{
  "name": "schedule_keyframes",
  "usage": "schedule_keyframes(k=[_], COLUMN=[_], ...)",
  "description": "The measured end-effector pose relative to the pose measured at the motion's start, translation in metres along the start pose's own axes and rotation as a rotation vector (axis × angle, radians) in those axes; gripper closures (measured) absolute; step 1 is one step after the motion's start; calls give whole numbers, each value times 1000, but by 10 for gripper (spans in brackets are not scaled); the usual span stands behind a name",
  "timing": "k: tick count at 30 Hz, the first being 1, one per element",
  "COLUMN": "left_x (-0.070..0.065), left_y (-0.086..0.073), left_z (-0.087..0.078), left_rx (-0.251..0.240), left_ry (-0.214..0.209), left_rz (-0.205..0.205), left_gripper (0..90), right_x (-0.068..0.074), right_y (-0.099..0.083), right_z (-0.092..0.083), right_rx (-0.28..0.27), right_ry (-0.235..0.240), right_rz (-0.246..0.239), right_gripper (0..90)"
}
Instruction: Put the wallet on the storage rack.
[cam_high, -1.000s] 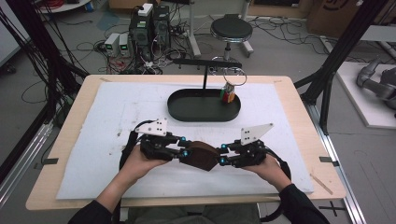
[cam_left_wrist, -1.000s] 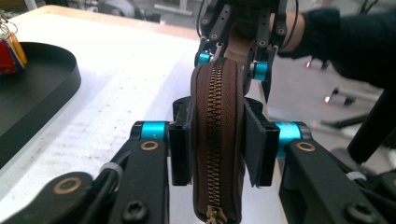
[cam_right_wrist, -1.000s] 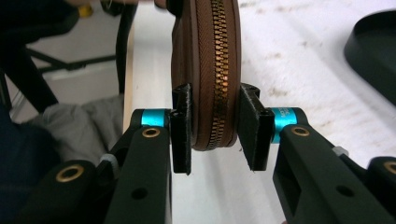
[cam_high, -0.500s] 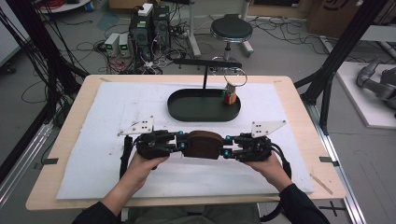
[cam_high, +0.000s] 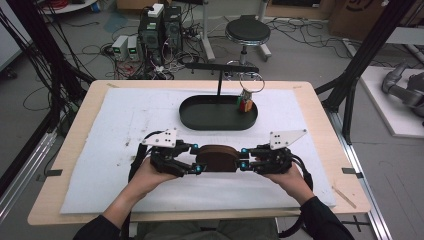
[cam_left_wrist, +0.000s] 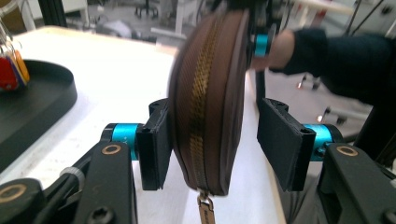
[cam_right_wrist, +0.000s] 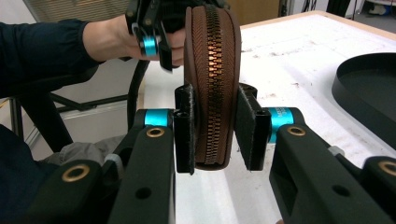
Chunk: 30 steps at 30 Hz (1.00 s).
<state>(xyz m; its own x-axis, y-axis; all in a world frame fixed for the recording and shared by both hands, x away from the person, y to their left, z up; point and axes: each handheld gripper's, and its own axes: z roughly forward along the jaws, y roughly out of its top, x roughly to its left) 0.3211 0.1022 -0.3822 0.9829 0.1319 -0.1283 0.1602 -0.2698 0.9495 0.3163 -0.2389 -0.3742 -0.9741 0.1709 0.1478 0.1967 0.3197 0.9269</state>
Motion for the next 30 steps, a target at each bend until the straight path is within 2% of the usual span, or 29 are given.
schedule_keyframes(k=[2,4,7,9,11,13,14,19,21,25,26,28,30], left_x=[1,3,2,1,0,1,1,6,10,18,20,26,32], left_y=[-1,-2,-1,0,1,1,1,6,11,20,22,25,27], left_z=[-1,-3,-4,-4,-3,-4,-5,-9,-9,-7,-6,-2,2], left_rx=[-18,-41,-45,-53,-51,-59,-63,-74,-78,-94,-88,-84,-89], left_ry=[-1,-22,-19,-22,-2,5,12,53,73,112,129,162,182], left_rz=[-2,-10,-1,10,18,14,10,6,5,6,6,11,0], left_gripper=[555,618,642,667,674,676,677,681,682,683,683,683,683], right_x=[-1,0,-1,-2,-4,-6,-7,-16,-19,-27,-29,-32,-35], right_y=[0,0,0,0,0,-1,-1,-5,-7,-13,-15,-18,-20], right_z=[0,-2,-2,-2,-5,-11,-14,-31,-40,-51,-54,-59,-64], right_rx=[-1,-6,-6,-13,-25,-47,-54,-95,-108,-110,-109,-99,-95], right_ry=[3,8,7,-12,-26,-61,-72,-195,-271,-410,-437,-519,-564], right_rz=[-4,-2,4,5,12,19,24,42,52,82,88,114,140], right_gripper=[720,717,694,654,584,527,527,493,492,466,462,463,464])
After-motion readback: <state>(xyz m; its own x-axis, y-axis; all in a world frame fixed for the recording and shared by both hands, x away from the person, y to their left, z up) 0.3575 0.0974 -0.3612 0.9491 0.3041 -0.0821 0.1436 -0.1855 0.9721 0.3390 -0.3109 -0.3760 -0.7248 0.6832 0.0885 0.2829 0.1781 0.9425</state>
